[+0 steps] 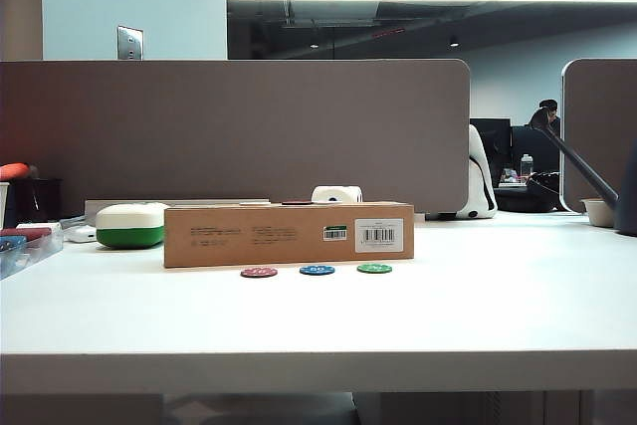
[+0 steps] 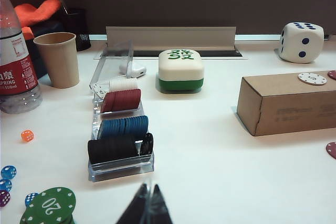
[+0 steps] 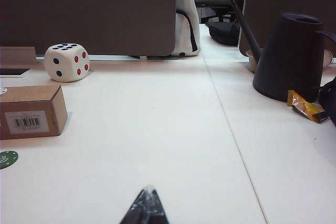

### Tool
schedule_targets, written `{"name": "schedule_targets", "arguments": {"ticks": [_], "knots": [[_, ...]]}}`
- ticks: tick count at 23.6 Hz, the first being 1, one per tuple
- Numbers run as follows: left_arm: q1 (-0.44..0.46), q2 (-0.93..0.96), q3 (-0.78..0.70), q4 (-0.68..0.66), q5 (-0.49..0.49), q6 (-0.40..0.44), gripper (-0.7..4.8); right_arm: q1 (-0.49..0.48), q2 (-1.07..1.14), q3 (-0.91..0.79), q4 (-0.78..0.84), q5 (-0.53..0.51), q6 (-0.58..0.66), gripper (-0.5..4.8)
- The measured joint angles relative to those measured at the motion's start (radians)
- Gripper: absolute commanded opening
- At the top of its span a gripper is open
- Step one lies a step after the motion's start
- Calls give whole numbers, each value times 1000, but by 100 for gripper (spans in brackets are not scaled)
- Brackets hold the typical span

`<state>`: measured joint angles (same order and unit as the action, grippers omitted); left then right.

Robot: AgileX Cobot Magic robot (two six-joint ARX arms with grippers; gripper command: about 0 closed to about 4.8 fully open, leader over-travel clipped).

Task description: Push the chip, whose value equals the sum of all the chip values on the rectangular box, forward next to the box.

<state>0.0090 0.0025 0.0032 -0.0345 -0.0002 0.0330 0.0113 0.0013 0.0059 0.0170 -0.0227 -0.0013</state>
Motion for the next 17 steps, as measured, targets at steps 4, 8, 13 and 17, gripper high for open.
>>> {"name": "schedule_targets", "arguments": {"ticks": [4, 8, 13, 17], "knots": [[0, 0, 0, 0, 0, 0, -5, 0, 0, 0, 0, 0, 0, -5], [0, 0, 0, 0, 0, 0, -5, 0, 0, 0, 0, 0, 0, -5], [0, 7, 9, -8, 0, 0, -5, 0, 0, 0, 0, 0, 0, -5], [-79, 173, 146, -88, 0, 0, -5, 0, 0, 0, -1, 0, 0, -5]]}}
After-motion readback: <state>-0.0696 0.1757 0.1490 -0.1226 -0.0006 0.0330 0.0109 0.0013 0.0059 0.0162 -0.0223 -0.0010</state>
